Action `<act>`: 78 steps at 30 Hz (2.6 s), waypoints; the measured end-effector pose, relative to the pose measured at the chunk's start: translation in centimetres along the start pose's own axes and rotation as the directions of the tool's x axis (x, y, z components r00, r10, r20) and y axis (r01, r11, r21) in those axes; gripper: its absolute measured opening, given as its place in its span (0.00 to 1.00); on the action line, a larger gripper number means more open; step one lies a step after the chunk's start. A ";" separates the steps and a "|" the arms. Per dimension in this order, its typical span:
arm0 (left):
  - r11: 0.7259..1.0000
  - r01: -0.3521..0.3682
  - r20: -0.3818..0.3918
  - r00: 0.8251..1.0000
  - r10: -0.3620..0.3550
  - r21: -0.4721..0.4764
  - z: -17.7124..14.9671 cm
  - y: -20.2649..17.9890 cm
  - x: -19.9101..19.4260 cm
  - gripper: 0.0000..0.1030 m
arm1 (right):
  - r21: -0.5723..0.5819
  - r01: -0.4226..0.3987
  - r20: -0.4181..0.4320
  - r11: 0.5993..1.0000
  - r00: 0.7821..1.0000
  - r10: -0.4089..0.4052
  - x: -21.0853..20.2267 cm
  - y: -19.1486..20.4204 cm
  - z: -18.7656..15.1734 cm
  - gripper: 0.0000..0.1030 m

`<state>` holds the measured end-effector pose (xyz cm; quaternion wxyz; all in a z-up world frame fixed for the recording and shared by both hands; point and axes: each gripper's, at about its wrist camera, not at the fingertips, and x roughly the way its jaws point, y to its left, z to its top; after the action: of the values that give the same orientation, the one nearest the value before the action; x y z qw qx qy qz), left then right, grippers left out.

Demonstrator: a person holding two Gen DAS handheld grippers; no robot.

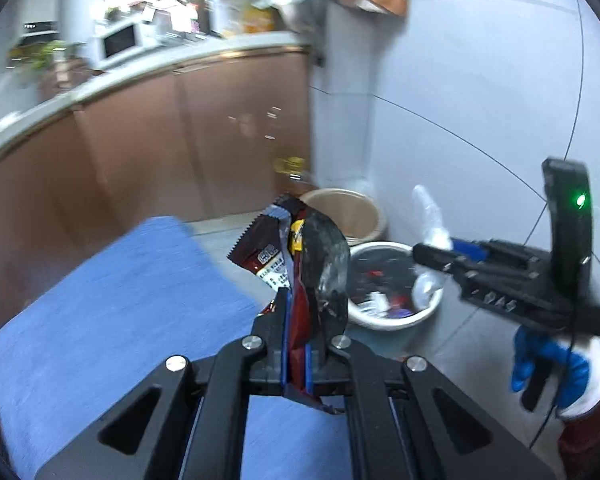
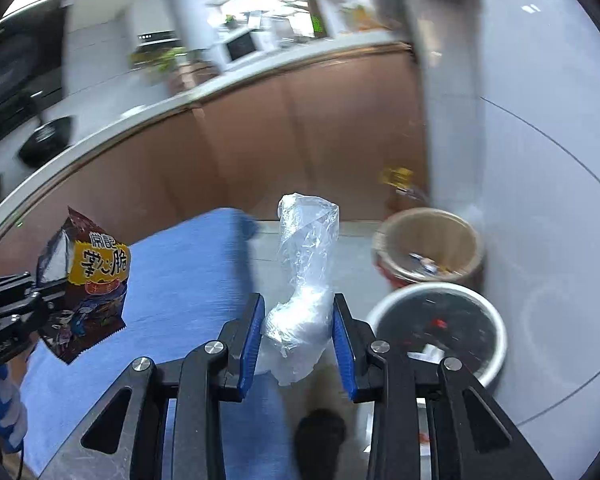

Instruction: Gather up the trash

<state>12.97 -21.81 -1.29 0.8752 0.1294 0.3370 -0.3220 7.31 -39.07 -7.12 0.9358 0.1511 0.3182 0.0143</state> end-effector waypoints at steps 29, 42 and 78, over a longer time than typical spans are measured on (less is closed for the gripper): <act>0.956 0.261 -0.129 0.952 -0.278 -0.134 5.4 -6.5 20.3 0.43 | 0.142 0.300 -0.198 0.943 0.942 -0.270 10.9 -14.7 -3.9 0.44; 0.991 0.058 0.106 0.993 -0.045 -0.122 2.8 -1.5 3.8 0.63 | -0.023 0.211 -0.010 0.977 0.977 -0.211 2.7 -2.4 -0.6 0.69; 0.870 -0.368 0.175 0.881 0.439 -0.329 -10.5 7.7 -13.9 0.73 | -0.332 0.077 0.124 0.940 0.992 -0.037 -4.5 14.7 -3.2 1.00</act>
<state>4.83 -4.73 0.38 0.9672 0.0290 0.2349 -0.0918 2.80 -24.71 -2.61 0.9647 -0.0194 0.2605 0.0325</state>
